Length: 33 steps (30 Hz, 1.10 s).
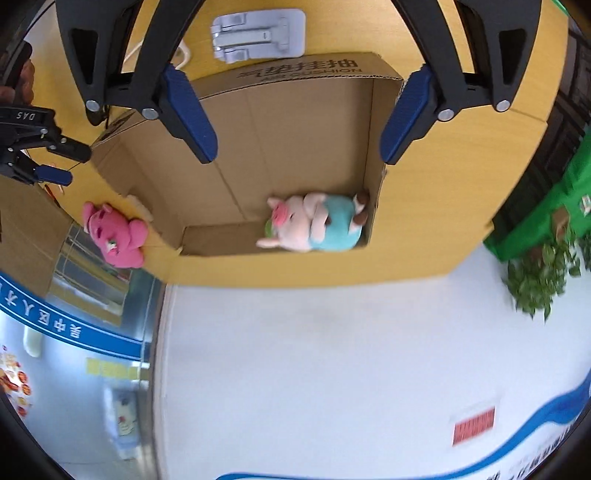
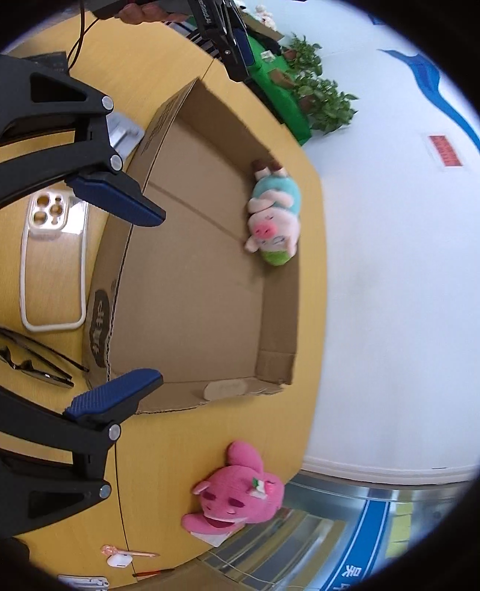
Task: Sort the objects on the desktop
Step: 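Lower the pig plush into the box and open the right gripper, then move the right gripper to the black UGREEN charger box and grasp it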
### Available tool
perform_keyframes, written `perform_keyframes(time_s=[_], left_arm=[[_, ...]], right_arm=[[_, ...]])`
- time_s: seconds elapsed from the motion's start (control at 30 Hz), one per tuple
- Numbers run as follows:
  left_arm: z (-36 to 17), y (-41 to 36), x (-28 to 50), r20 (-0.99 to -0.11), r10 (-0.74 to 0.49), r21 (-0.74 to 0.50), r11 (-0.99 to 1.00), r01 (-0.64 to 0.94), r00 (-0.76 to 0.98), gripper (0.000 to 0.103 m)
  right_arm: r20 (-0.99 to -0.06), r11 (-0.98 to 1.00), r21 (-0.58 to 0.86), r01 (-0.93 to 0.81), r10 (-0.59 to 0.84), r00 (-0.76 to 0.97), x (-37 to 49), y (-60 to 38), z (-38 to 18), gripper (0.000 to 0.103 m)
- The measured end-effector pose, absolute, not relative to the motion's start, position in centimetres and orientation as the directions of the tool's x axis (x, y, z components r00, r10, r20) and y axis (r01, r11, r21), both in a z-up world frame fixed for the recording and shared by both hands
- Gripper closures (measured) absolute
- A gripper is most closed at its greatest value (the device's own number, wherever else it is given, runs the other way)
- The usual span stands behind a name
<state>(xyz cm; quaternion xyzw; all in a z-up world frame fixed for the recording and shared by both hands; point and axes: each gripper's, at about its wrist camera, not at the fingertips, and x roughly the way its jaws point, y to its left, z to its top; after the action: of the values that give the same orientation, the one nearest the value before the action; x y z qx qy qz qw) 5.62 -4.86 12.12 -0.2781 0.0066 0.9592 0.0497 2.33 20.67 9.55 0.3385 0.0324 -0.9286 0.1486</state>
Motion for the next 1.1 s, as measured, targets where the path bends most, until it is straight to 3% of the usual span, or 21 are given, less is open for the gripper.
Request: perform_keyframes(time_s=[0.1, 0.3, 0.33, 0.37, 0.4, 0.43, 0.47, 0.5, 0.57, 0.6, 0.63, 0.67, 0.7, 0.73, 0.77, 0.97, 1.1], left_arm=[[13.5, -4.1, 6.9, -0.500, 0.048, 0.030, -0.997, -0.073, -0.864, 0.009], [14.1, -4.9, 7.7, -0.503, 0.079, -0.052, -0.997, -0.060, -0.860, 0.010], [13.9, -4.9, 7.6, -0.516, 0.073, -0.049, -0.997, -0.056, -0.853, 0.010], [13.6, -4.9, 7.6, -0.531, 0.077, -0.049, -0.997, -0.060, -0.844, 0.024], [13.2, -4.6, 7.7, -0.548, 0.092, -0.057, -0.996, -0.072, -0.832, 0.059], [12.8, -4.4, 7.5, -0.570, 0.118, -0.074, -0.993, -0.092, -0.813, 0.078], [12.3, -4.3, 7.2, -0.600, 0.164, -0.105, -0.986, -0.126, -0.783, 0.098], [11.9, -3.9, 7.2, -0.612, 0.194, -0.124, -0.981, -0.150, -0.766, 0.098], [11.4, -3.4, 7.5, -0.615, 0.194, -0.118, -0.981, -0.154, -0.765, 0.095], [11.2, -3.2, 7.7, -0.609, 0.174, -0.100, -0.985, -0.143, -0.774, 0.081], [11.1, -3.2, 7.9, -0.606, 0.161, -0.087, -0.987, -0.136, -0.779, 0.067], [11.1, -3.2, 8.1, -0.603, 0.148, -0.079, -0.989, -0.127, -0.784, 0.037], [11.2, -3.6, 8.4, -0.591, 0.145, -0.085, -0.989, -0.117, -0.794, 0.023], [11.4, -3.9, 8.8, -0.574, 0.145, -0.097, -0.989, -0.109, -0.806, 0.023], [11.6, -4.3, 9.1, -0.560, 0.153, -0.112, -0.988, -0.108, -0.814, 0.023], [12.7, -7.5, 11.1, -0.562, 0.149, -0.131, -0.987, -0.090, -0.813, 0.023], [14.3, -10.8, 14.1, -0.555, 0.054, -0.052, -0.998, -0.030, -0.830, 0.023]], right_arm=[[-0.618, -0.953, 0.022, 0.301, -0.250, -0.746, 3.4, 20.1, 10.5, 0.024], [-0.574, -0.958, -0.022, 0.287, -0.223, -0.788, 4.8, 19.4, 11.8, 0.025], [-0.573, -0.959, -0.017, 0.283, -0.223, -0.789, 5.0, 19.2, 11.9, 0.029], [-0.576, -0.958, -0.012, 0.287, -0.228, -0.785, 5.0, 19.1, 12.0, 0.034], [-0.582, -0.955, -0.010, 0.295, -0.234, -0.779, 5.0, 18.9, 11.9, 0.048], [-0.589, -0.954, -0.008, 0.300, -0.238, -0.772, 5.0, 18.6, 11.8, 0.066], [-0.600, -0.952, -0.001, 0.305, -0.243, -0.762, 5.0, 18.4, 11.6, 0.075], [-0.607, -0.952, 0.003, 0.305, -0.244, -0.756, 5.0, 18.3, 11.4, 0.086], [-0.613, -0.957, 0.011, 0.291, -0.236, -0.754, 5.1, 18.0, 11.0, 0.086], [-0.616, -0.957, 0.025, 0.288, -0.241, -0.750, 5.2, 18.1, 10.9, 0.085], [-0.621, -0.956, 0.041, 0.291, -0.252, -0.742, 5.2, 18.1, 10.7, 0.074], [-0.624, -0.954, 0.055, 0.294, -0.263, -0.736, 5.3, 18.2, 10.7, 0.064], [-0.620, -0.952, 0.065, 0.299, -0.273, -0.736, 5.6, 18.2, 10.7, 0.044], [-0.613, -0.950, 0.070, 0.303, -0.281, -0.739, 5.8, 18.3, 10.7, 0.031], [-0.605, -0.948, 0.071, 0.309, -0.287, -0.743, 6.2, 18.3, 10.9, 0.029], [-0.638, -0.913, 0.117, 0.391, -0.371, -0.675, 7.2, 17.7, 10.1, 0.029], [-0.663, -0.855, 0.124, 0.503, -0.449, -0.599, 9.0, 16.2, 8.9, 0.029]])
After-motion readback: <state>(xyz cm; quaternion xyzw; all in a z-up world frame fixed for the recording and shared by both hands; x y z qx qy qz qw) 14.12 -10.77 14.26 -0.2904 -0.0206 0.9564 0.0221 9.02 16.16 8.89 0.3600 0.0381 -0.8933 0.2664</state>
